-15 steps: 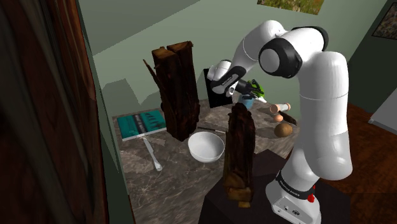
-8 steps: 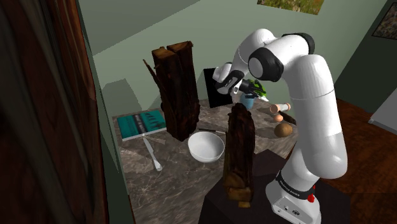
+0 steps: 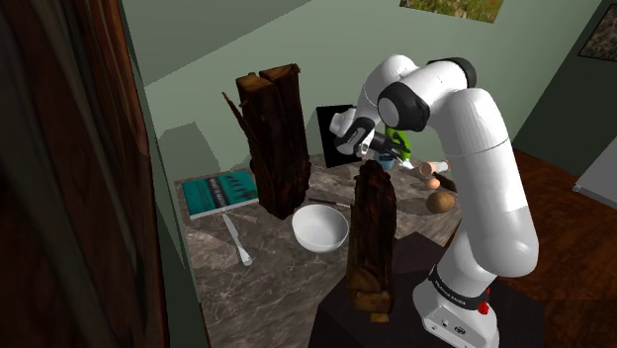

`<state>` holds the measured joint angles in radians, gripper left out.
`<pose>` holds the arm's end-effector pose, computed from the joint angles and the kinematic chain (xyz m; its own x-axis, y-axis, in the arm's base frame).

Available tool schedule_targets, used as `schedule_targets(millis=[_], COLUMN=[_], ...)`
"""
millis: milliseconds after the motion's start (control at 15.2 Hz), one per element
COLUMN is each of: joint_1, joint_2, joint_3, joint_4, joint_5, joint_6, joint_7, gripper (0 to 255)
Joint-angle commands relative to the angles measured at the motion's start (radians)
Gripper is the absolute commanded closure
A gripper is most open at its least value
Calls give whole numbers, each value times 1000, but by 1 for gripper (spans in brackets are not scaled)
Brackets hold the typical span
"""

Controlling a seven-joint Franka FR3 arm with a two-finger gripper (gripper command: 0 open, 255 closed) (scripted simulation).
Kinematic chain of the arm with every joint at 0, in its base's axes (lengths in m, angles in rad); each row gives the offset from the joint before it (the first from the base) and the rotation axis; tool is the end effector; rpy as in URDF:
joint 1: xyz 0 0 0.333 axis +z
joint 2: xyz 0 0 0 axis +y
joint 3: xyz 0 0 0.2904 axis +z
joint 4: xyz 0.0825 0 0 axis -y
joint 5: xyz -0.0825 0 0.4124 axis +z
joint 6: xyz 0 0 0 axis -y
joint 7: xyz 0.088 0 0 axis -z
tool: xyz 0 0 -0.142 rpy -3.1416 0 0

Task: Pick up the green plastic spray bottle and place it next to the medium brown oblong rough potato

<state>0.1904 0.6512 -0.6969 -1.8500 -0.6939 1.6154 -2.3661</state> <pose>0.4504 -0.3501 0.2075 -0.5565 0.8304 -0.0269 0.2387 0.1288 -0.9625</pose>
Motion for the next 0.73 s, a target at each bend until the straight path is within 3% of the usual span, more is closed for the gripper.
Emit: schedule_targets(millis=[0, 660], joint_1=[-5, -43], joint_2=[20, 120], joint_3=[10, 50], joint_4=[-1, 19], joint_5=[11, 51], joint_6=[13, 72], joint_7=[11, 58], gripper=[255, 255])
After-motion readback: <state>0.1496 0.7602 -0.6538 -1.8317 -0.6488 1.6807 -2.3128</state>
